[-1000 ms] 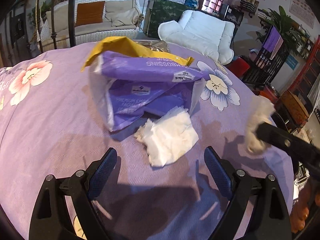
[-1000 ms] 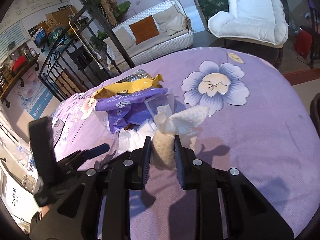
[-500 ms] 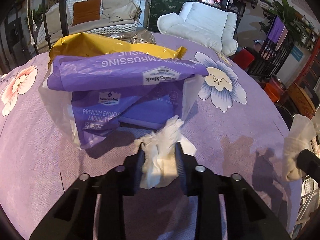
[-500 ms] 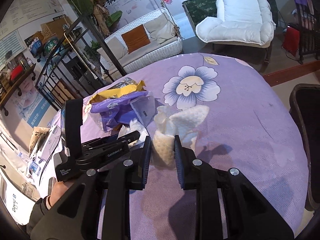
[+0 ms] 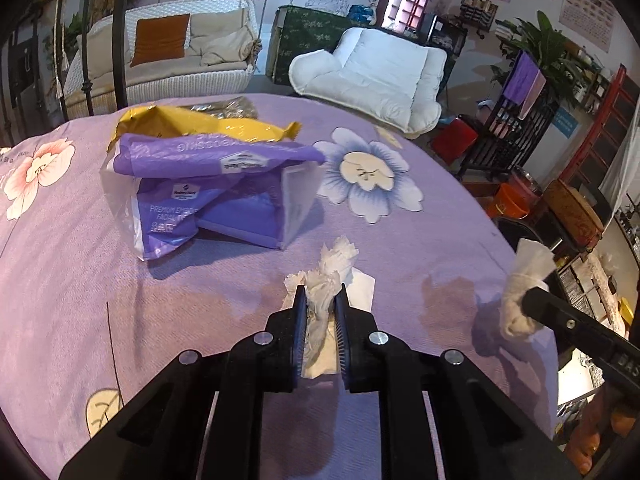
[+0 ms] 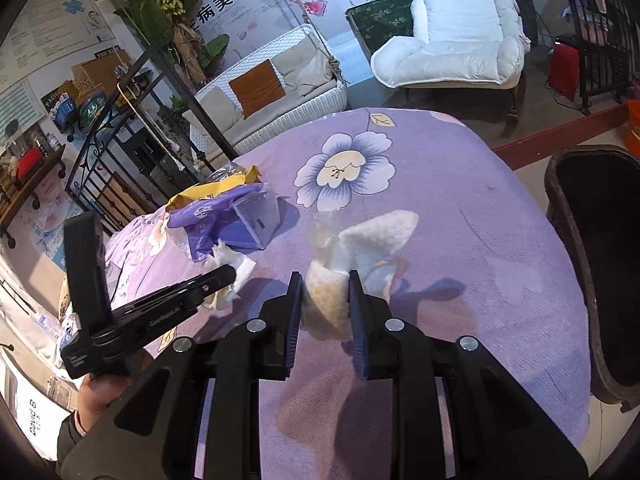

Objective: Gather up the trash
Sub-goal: 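Carry both tissues to the bin and open the right tool over it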

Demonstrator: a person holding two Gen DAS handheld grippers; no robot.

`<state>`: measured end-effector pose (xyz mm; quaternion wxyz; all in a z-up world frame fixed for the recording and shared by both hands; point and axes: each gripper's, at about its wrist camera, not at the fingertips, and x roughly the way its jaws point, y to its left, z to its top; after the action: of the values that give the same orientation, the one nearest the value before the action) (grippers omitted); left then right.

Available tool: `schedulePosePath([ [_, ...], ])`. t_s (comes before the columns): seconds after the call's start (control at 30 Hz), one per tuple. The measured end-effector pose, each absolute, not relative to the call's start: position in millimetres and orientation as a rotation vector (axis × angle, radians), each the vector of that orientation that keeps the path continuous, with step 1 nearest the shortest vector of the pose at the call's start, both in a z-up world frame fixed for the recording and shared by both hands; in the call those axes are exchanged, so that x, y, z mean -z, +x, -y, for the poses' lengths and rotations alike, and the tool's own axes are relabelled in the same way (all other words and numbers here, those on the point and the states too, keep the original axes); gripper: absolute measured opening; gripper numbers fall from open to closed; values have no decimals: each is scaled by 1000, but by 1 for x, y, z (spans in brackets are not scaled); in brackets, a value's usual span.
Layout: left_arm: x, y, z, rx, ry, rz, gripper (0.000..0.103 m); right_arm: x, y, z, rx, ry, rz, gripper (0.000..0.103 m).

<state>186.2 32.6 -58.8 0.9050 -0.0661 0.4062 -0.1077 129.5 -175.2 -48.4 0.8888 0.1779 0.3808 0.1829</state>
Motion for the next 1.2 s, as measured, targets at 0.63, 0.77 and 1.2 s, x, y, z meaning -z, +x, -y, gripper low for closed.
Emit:
schedulePosePath([
  [0.63,42,149,86,444,-79,-763,15,42,82,280,-174,355,-683,24],
  [0.77,43,146,110,491,-54,-763,15,42,76,306,-82,300,-670,24],
  [1.2,48,142,161,602,4,-774,15,79,105,382,107,289,-788,24],
])
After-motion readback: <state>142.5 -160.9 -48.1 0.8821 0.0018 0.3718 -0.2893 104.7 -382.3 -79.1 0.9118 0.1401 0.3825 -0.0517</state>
